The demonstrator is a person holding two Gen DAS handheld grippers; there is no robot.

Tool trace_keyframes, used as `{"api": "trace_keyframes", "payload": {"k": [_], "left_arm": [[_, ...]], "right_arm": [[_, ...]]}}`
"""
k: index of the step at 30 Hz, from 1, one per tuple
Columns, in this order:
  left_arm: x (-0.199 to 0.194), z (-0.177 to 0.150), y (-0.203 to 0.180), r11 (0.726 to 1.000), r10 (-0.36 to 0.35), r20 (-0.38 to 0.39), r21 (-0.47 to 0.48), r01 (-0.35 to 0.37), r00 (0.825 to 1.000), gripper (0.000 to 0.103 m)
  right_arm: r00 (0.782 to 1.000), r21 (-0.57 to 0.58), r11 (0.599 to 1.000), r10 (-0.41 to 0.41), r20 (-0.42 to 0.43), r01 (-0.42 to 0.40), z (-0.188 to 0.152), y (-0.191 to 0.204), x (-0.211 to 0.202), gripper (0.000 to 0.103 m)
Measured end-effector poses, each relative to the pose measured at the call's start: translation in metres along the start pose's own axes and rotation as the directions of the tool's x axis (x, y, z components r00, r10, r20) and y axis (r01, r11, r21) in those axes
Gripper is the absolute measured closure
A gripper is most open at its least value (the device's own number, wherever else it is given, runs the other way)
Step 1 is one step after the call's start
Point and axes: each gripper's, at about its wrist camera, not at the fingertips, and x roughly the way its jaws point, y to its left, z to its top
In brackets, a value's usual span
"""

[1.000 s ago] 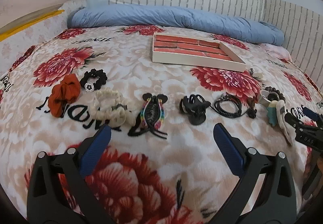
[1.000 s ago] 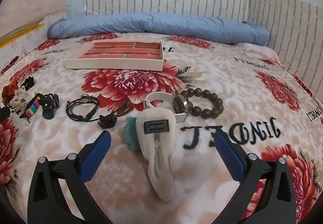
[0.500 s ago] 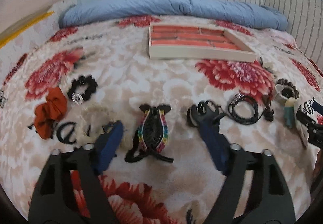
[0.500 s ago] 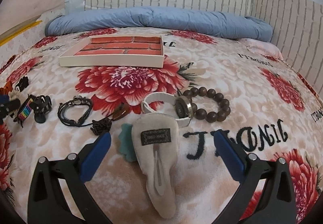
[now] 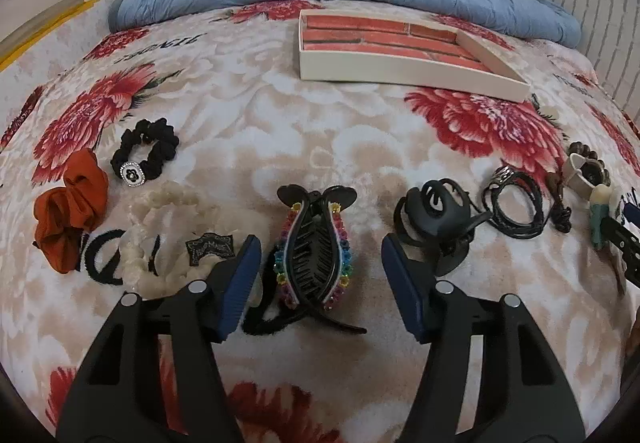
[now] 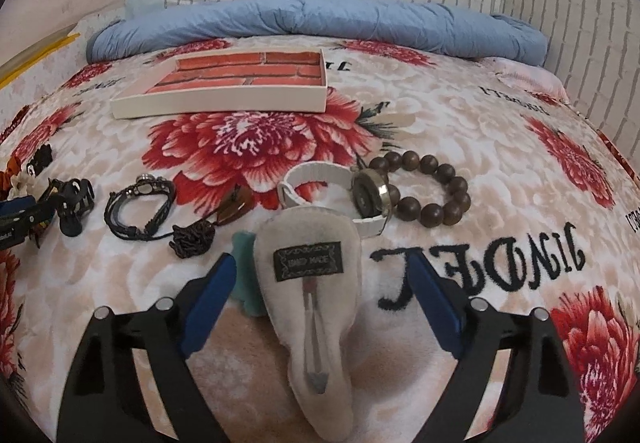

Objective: Organize jewelry
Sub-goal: 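Grasp the rainbow-beaded claw clip with the left tool while the right tool grasps the white fabric clip, then carry both clips into the brick-pattern tray and open both tools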

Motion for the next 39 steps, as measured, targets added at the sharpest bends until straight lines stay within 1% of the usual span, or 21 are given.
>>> {"api": "trace_keyframes", "payload": {"k": [4,10,12,13,15,18,22,24,29,36,39], "left_arm": [[0.008,0.003,-0.001,1.000,0.001,-0.020,0.004,-0.001,1.000,0.042],[0.013,0.003,-0.001,1.000,-0.007,-0.039,0.006,0.007,0.999,0.046],[0.015,0.004,0.000,1.000,-0.012,-0.046,0.003,0.013,0.999,0.050],[0.015,0.003,0.000,1.000,-0.014,-0.049,0.000,0.014,0.999,0.052],[0.015,0.004,0.003,1.000,-0.014,-0.048,-0.011,0.014,0.999,0.060],[0.015,0.005,0.007,1.000,-0.011,-0.052,-0.026,0.009,0.999,0.066],[0.013,0.004,0.005,1.000,-0.003,-0.046,-0.016,0.002,0.999,0.066],[0.011,0.004,0.004,1.000,0.002,-0.037,-0.013,-0.002,0.999,0.067],[-0.007,0.009,0.006,1.000,0.002,0.013,-0.024,-0.002,1.000,0.067],[-0.036,0.027,0.011,0.999,-0.015,0.099,-0.044,0.020,0.995,0.067],[-0.037,0.042,0.010,0.999,-0.019,0.110,-0.044,0.024,0.994,0.067]], "right_arm": [[1.000,-0.015,1.000,-0.003,-0.008,0.003,0.001,0.003,0.002,0.018],[0.998,-0.013,1.000,0.011,-0.056,-0.011,0.003,0.003,0.014,0.034],[0.998,-0.015,1.000,0.020,-0.066,-0.021,0.005,0.004,0.017,0.039],[0.997,-0.021,0.999,0.022,-0.068,-0.024,0.006,0.005,0.018,0.044],[0.998,-0.031,0.999,0.014,-0.068,-0.016,0.007,0.008,0.018,0.045],[0.998,-0.039,0.999,0.011,-0.067,-0.014,0.007,0.009,0.018,0.046],[0.998,-0.023,0.999,0.028,-0.057,-0.029,0.008,0.005,0.016,0.048],[0.999,-0.018,0.999,0.038,-0.037,-0.038,0.010,0.004,0.011,0.049],[0.998,-0.009,0.998,0.069,-0.001,-0.069,0.018,0.001,-0.001,0.049],[0.992,0.004,0.994,0.113,0.051,-0.113,0.041,-0.001,-0.015,0.049],[0.991,0.006,0.992,0.125,0.056,-0.126,0.052,0.001,-0.011,0.049]]}}
